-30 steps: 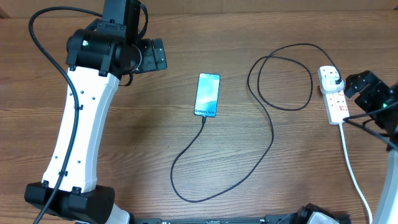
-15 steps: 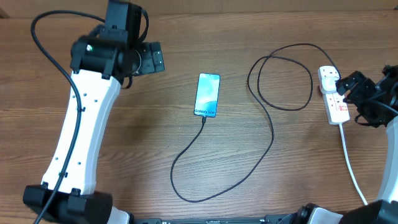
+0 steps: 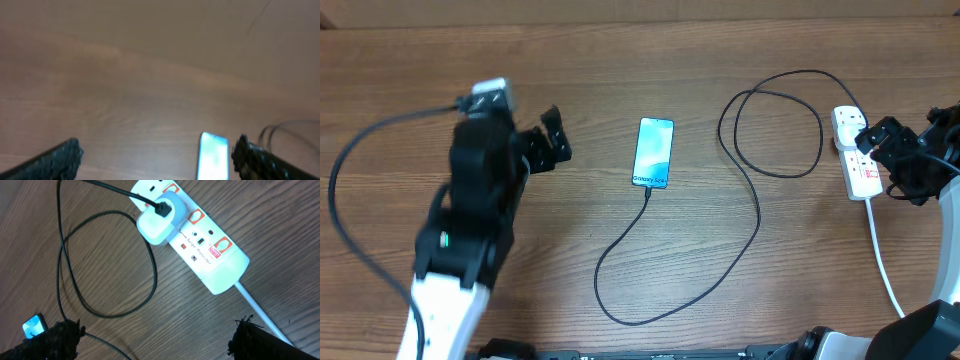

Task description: Plug charger to phone and switch on socket

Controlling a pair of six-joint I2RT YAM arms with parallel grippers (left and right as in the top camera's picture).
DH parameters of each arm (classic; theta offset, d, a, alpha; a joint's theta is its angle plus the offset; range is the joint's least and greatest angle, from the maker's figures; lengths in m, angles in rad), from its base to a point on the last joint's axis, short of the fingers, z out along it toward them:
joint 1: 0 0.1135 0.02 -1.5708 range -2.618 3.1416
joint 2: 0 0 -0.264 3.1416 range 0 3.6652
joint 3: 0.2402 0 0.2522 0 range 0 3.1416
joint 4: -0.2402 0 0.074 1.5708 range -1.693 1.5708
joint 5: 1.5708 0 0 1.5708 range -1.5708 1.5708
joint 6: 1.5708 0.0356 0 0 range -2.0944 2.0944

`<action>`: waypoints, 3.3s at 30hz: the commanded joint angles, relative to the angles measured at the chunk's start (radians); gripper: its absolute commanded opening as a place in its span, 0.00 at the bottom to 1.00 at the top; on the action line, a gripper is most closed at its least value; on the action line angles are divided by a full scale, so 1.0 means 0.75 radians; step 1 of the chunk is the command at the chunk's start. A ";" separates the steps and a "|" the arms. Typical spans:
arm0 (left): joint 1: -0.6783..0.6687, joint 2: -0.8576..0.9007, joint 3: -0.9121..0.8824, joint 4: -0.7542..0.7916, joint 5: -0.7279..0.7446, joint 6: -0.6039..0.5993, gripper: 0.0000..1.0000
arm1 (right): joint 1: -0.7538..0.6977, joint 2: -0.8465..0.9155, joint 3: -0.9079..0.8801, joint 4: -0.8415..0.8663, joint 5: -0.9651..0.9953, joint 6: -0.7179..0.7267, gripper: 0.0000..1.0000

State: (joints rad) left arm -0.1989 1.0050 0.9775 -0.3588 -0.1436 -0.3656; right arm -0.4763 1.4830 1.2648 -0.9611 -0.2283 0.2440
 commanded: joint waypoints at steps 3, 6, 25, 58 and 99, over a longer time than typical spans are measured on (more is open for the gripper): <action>0.077 -0.299 -0.442 0.556 0.163 0.004 1.00 | 0.006 -0.001 0.009 0.007 0.010 0.010 1.00; 0.104 -0.443 -0.679 0.881 0.179 0.004 1.00 | 0.006 -0.001 0.009 0.007 0.010 0.010 1.00; 0.323 -1.094 -1.297 0.897 0.157 -0.026 1.00 | 0.006 -0.001 0.009 0.007 0.010 0.010 1.00; 0.396 -1.335 -1.297 0.375 0.217 0.323 1.00 | 0.006 -0.001 0.009 0.007 0.010 0.010 1.00; 0.396 -1.334 -1.297 0.375 0.217 0.323 1.00 | 0.179 -0.208 -0.114 0.422 -0.002 0.022 1.00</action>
State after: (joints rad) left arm 0.0879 0.0151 0.0082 -0.0769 0.0078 -0.1459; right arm -0.4175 1.4235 1.2285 -0.7361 -0.2272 0.2577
